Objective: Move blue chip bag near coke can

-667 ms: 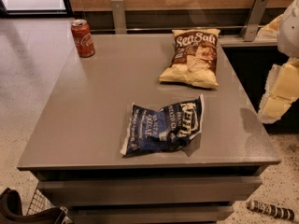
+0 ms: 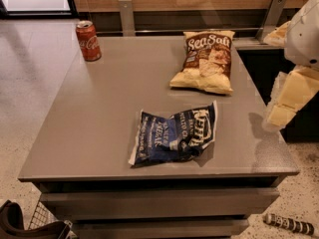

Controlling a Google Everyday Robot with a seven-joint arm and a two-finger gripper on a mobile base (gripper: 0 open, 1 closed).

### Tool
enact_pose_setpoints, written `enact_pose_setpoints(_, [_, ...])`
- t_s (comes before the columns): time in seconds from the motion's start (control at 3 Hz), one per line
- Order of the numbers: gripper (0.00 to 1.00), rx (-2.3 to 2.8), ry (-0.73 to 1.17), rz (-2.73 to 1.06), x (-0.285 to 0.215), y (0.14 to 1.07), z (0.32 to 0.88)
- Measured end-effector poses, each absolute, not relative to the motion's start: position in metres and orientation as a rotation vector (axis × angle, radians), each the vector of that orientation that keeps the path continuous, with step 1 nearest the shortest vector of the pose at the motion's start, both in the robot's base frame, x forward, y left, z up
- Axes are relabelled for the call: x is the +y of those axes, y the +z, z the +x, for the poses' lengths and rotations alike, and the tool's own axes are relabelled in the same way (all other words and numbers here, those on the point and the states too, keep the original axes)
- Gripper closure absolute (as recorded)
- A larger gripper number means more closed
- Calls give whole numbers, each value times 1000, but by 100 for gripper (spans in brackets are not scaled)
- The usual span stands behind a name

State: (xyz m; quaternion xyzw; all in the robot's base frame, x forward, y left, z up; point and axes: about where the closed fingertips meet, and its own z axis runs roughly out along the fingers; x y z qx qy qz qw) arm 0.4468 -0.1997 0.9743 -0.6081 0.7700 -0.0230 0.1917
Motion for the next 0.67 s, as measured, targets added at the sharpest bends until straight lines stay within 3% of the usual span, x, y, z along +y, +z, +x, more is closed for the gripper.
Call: enact_pose_setpoints(0.67, [0,1941,222,-1740,-116,926,471])
